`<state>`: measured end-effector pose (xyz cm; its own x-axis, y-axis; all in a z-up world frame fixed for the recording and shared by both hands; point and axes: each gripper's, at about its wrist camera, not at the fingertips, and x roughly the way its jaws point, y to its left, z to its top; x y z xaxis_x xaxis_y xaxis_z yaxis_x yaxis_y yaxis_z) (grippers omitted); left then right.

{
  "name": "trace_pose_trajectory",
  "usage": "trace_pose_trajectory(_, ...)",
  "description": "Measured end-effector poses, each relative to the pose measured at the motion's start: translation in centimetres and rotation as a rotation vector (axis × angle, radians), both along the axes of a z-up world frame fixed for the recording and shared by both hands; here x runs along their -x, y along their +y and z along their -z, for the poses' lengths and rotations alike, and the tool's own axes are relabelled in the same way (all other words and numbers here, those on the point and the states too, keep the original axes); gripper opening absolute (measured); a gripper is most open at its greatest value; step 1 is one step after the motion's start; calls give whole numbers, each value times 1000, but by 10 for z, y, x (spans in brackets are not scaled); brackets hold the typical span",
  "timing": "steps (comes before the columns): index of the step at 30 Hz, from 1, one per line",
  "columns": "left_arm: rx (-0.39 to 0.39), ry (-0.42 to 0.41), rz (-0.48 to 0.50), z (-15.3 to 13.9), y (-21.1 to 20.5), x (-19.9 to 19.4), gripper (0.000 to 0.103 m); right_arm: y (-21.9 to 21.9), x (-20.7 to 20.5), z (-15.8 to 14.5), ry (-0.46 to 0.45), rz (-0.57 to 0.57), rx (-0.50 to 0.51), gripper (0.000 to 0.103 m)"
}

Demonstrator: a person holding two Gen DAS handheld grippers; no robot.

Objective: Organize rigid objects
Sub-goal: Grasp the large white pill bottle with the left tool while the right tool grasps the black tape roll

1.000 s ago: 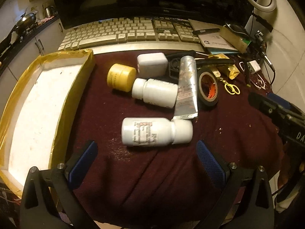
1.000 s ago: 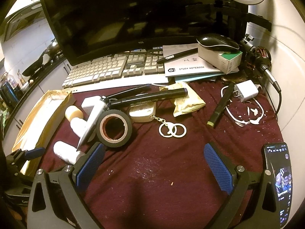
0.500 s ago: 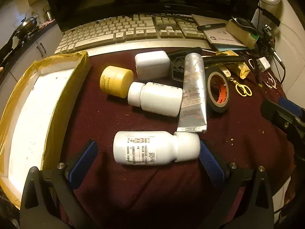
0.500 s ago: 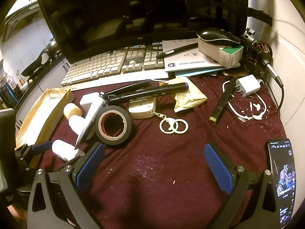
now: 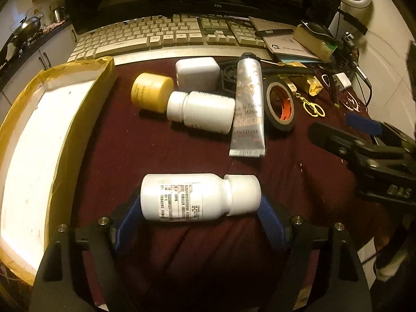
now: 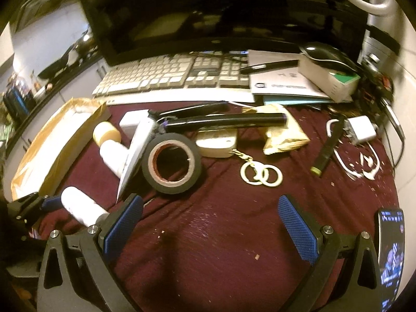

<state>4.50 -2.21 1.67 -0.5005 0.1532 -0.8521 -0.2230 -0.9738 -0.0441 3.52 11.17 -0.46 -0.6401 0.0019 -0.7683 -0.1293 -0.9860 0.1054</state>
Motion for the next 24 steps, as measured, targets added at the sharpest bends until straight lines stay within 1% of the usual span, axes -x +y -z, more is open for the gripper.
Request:
trace_pose_trajectory(2,-4,-2,-4,0,-2,-2,83,-6,7,3,-12,-33,-11,96)
trace_pose_trajectory(7,-7,-4,-7,0,-3,-3,83,-17,23,12,-42,-76,-28,95)
trace_pose_trajectory(13,-6,-2,-6,1,-3,-3,83,-19,41,20,-68,-74,-29,95)
trace_pose_trajectory(14,-4,0,-5,1,-3,-3,83,-20,43,20,-70,-73,-26,90)
trace_pose_trajectory(15,-2,0,-4,1,-3,-3,83,-20,44,21,-71,-76,-19,82)
trace_pose_trajectory(17,1,0,-3,0,-3,-3,83,-22,48,23,-78,-83,1,75)
trace_pose_trajectory(18,1,0,-3,0,-3,-3,83,-23,49,24,-80,-83,4,70)
trace_pose_trajectory(20,1,1,-3,0,-3,-3,83,-24,49,25,-82,-85,4,63)
trace_pose_trajectory(23,3,2,-2,0,-2,-2,83,-24,49,24,-71,-89,9,55)
trace_pose_trajectory(24,5,3,-2,0,-2,-3,83,-24,48,24,-67,-91,10,55)
